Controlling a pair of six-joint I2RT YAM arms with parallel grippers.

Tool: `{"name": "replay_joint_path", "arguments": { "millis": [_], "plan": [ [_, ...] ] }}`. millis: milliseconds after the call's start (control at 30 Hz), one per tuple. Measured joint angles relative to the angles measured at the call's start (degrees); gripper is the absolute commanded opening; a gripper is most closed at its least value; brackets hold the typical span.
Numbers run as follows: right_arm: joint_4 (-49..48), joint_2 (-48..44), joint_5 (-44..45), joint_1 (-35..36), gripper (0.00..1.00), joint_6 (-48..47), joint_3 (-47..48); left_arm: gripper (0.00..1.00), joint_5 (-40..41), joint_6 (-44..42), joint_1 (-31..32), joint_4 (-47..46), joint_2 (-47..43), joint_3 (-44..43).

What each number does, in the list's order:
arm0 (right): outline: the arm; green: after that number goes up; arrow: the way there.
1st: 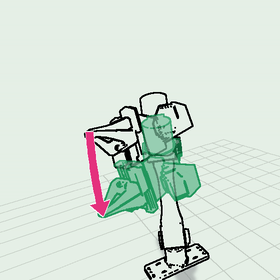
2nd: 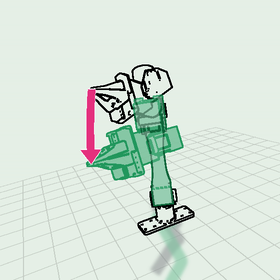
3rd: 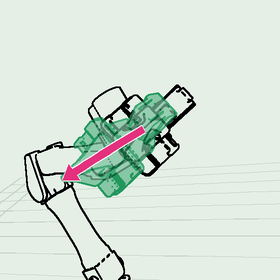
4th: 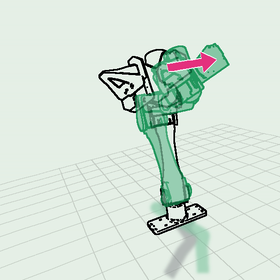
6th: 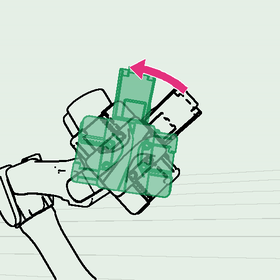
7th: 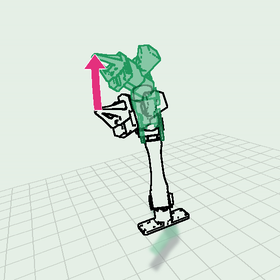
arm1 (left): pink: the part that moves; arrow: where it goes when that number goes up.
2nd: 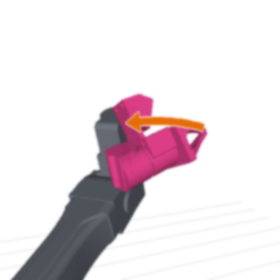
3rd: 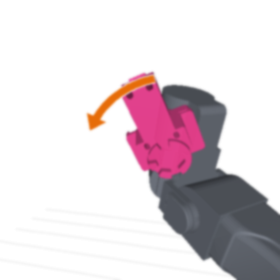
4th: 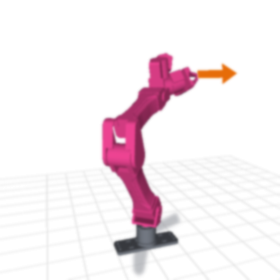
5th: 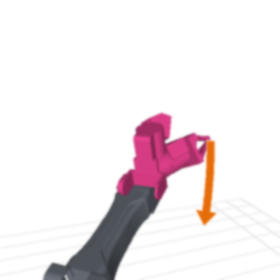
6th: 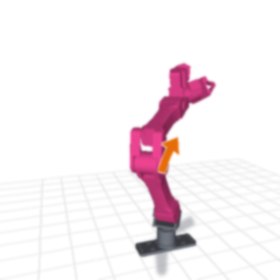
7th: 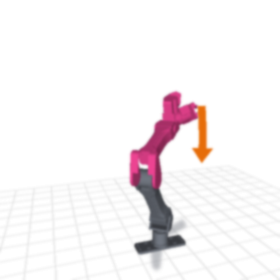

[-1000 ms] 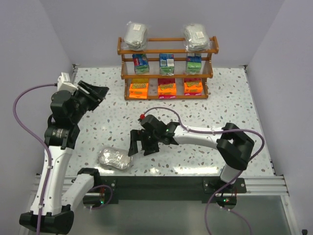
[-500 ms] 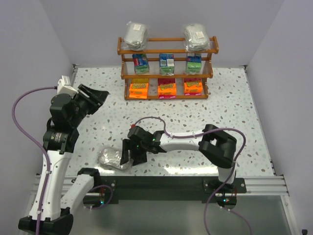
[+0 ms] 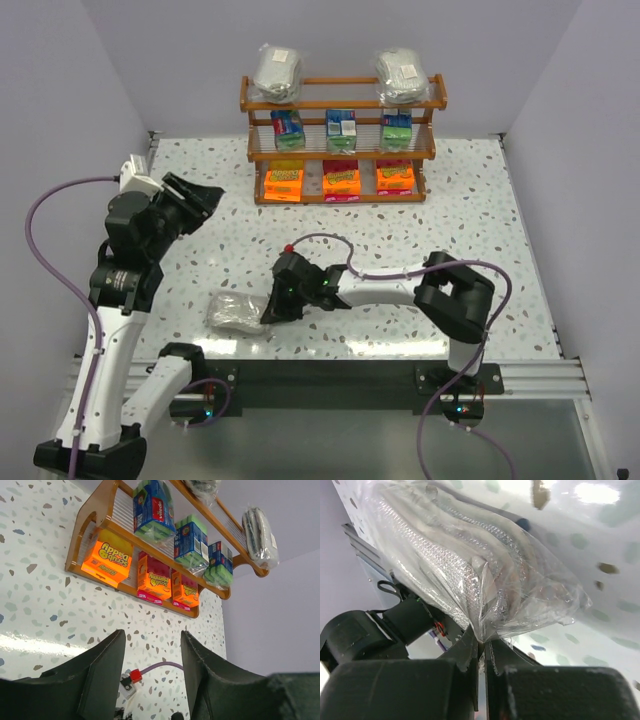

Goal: Place and organize the cleaning sponges onto the shelf

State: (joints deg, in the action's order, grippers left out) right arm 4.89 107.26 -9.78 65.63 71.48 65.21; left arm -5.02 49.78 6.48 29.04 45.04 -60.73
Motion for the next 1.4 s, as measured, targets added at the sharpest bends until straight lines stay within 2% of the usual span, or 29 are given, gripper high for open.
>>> {"name": "replay_joint_path", "arguments": {
  "millis": [200, 333, 500, 633, 833, 967, 1167, 1300, 1400],
  "plan": [
    [2.75, -10.95, -1.05, -5.03, 0.0, -2.36, -6.12, 0.52, 2.38, -1.42, 0.59, 0.94, 0.76, -0.37],
    [5.57, -20.94, -2.86, -10.23, 0.0, -4.42, -6.62, 0.52, 3.76, -2.38, 0.94, 1.31, 2.36, -2.34],
    [7.93, -33.42, -4.81, -17.84, 0.0, -5.38, -5.35, 0.52, 5.11, -2.93, 1.07, 1.18, 4.17, -4.92],
    [10.08, -38.03, -5.14, -24.0, 0.0, -5.57, 0.31, 0.52, 5.6, -2.97, 1.09, 1.16, 4.68, -5.84],
    [11.43, -33.18, -1.36, -30.82, 0.0, -4.83, 14.99, 0.52, 5.7, -3.04, 1.18, 1.2, 4.68, -6.14],
    [9.9, -26.1, 6.93, -32.33, 0.0, -3.5, 23.54, 0.52, 5.62, -3.04, 1.22, 1.25, 4.68, -6.23],
    [10.25, -17.4, 21.33, -33.57, 0.0, -0.33, 31.58, 0.52, 5.46, -3.04, 1.31, 1.57, 4.48, -6.91],
    [10.99, -9.44, 27.71, -34.23, 0.0, 1.2, 41.72, 0.52, 5.44, -3.04, 1.46, 1.64, 4.33, -7.23],
    [11.45, -6.01, 30.71, -34.29, 0.0, 2.62, 45.77, 0.52, 5.44, -3.04, 1.49, 1.68, 4.28, -7.3]
  ]
}}
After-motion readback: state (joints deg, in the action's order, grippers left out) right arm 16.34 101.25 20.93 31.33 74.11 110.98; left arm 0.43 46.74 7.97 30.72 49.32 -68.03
